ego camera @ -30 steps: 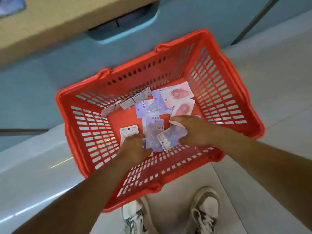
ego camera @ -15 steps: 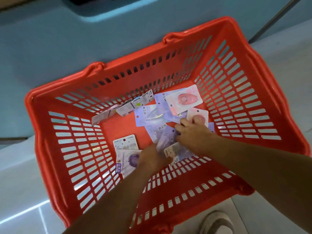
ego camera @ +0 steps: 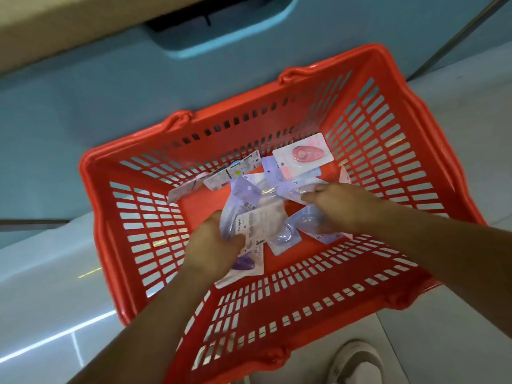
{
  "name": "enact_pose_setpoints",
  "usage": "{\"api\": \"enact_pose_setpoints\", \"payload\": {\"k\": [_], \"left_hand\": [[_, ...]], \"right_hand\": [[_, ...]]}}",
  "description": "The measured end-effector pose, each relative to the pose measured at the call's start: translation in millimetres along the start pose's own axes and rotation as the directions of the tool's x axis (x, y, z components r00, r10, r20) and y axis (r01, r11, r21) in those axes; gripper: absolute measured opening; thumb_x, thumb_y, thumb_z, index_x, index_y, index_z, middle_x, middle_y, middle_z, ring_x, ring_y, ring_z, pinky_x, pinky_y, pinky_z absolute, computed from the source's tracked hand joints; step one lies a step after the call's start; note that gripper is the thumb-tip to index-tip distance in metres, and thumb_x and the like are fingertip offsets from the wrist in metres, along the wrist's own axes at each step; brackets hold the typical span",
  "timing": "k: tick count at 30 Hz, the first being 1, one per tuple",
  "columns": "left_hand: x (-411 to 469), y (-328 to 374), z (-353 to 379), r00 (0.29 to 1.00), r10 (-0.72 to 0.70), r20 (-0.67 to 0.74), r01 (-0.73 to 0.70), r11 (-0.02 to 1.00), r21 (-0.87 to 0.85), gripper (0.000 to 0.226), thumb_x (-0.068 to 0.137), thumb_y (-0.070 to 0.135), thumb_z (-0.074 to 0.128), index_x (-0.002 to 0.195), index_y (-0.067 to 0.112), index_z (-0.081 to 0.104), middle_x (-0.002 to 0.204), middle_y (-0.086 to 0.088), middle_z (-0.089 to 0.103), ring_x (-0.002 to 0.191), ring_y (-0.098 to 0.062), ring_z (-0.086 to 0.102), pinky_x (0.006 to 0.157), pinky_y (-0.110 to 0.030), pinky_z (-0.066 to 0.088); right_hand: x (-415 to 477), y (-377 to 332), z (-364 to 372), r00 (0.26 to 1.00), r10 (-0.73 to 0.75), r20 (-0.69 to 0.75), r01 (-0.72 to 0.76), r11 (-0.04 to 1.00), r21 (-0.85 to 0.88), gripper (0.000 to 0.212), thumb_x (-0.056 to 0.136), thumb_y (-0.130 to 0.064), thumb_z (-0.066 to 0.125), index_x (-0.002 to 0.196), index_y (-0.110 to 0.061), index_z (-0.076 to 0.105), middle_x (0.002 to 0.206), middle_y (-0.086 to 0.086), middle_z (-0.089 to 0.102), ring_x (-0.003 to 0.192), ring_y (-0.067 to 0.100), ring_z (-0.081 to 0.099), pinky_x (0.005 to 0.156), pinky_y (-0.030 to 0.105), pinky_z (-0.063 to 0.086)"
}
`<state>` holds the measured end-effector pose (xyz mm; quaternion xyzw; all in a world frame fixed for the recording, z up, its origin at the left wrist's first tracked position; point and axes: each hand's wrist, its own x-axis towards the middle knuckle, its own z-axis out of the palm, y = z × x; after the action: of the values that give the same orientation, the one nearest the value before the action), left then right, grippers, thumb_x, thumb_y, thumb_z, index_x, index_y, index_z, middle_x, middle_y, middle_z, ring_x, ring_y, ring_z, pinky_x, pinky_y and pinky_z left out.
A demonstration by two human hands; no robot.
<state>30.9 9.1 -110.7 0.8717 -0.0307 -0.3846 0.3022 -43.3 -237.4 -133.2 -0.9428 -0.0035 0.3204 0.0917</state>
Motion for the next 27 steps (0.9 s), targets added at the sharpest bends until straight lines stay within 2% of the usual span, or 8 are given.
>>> {"api": "enact_pose_setpoints", "payload": {"k": [3,5,8,10,14,16,20,27], "left_hand": [[-31,1,-23,0.996,-0.082,-0.037,0.073,0.974,-0.213,0.024,0.076,0.017,0.068,0.099,0.021,0.062,0.089,0.000,0.072,0.081,-0.024,0.072,0.070,-0.049,0.060],[-56,5,-37,0.991,-0.128,-0.032,0.106,0.916,-0.387,0.022,0.084,0.005,0.068,0.099,0.022,0.065,0.090,-0.001,0.076,0.080,-0.024,0.074,0.071,-0.050,0.061],[-91,19,-54,0.984,-0.177,-0.030,0.124,0.789,-0.602,0.029,0.087,0.002,0.067,0.109,0.022,0.066,0.097,-0.003,0.076,0.085,-0.026,0.074,0.075,-0.047,0.060],[-110,34,-67,0.978,-0.209,-0.021,0.126,0.663,-0.738,0.031,0.086,0.001,0.066,0.114,0.014,0.066,0.099,-0.010,0.076,0.084,-0.032,0.074,0.073,-0.045,0.059],[-152,80,-102,0.992,-0.114,0.049,0.099,0.486,-0.868,0.037,0.080,0.005,0.062,0.116,0.008,0.066,0.104,-0.014,0.074,0.088,-0.033,0.073,0.063,-0.035,0.060],[-173,104,-119,0.997,-0.059,0.053,0.073,0.425,-0.902,0.037,0.079,0.005,0.058,0.115,0.006,0.065,0.104,-0.015,0.074,0.086,-0.031,0.074,0.061,-0.032,0.059],[-209,144,-158,0.999,-0.041,-0.024,-0.007,0.360,-0.933,0.037,0.080,0.009,0.056,0.114,0.001,0.064,0.105,-0.016,0.074,0.087,-0.027,0.074,0.063,-0.030,0.059],[-295,232,-249,0.972,0.017,-0.234,-0.225,0.358,-0.906,0.045,0.082,0.012,0.057,0.127,0.014,0.058,0.117,-0.007,0.071,0.102,-0.024,0.070,0.078,-0.038,0.061]], "right_hand": [[-8,-2,-15,0.992,0.090,-0.089,-0.069,0.974,0.217,0.039,0.073,-0.052,0.070,0.098,-0.023,0.068,0.102,-0.002,0.069,0.089,0.016,0.066,0.074,0.028,0.052],[-20,-8,-31,0.954,0.254,-0.157,-0.126,0.818,0.561,0.025,0.073,-0.042,0.081,0.067,-0.026,0.063,0.062,-0.010,0.064,0.058,0.000,0.060,0.054,0.014,0.044],[-47,-21,-62,0.892,0.452,-0.016,-0.077,0.187,0.979,0.023,0.076,-0.023,0.083,0.066,-0.012,0.065,0.054,0.005,0.056,0.043,0.009,0.054,0.048,0.023,0.050],[-71,-32,-83,0.879,0.462,0.119,-0.006,-0.240,0.971,0.019,0.075,-0.020,0.080,0.079,-0.008,0.066,0.068,0.014,0.046,0.045,0.014,0.052,0.047,0.027,0.053],[-115,-54,-122,0.852,0.456,0.255,0.105,-0.627,0.772,0.017,0.081,-0.023,0.072,0.079,-0.009,0.065,0.066,0.008,0.056,0.054,0.012,0.060,0.051,0.022,0.054],[-138,-67,-146,0.847,0.446,0.289,0.161,-0.733,0.661,0.018,0.087,-0.022,0.067,0.074,-0.010,0.070,0.057,0.003,0.058,0.049,0.007,0.060,0.047,0.019,0.052],[-180,-92,-202,0.847,0.437,0.302,0.248,-0.829,0.502,0.020,0.081,-0.030,0.070,0.089,-0.011,0.072,0.077,0.005,0.066,0.060,0.007,0.062,0.048,0.017,0.053],[-268,-133,-335,0.842,0.504,0.192,0.322,-0.756,0.570,0.016,0.081,-0.032,0.069,0.085,-0.016,0.069,0.072,0.003,0.071,0.048,0.008,0.060,0.042,0.015,0.048]]}}
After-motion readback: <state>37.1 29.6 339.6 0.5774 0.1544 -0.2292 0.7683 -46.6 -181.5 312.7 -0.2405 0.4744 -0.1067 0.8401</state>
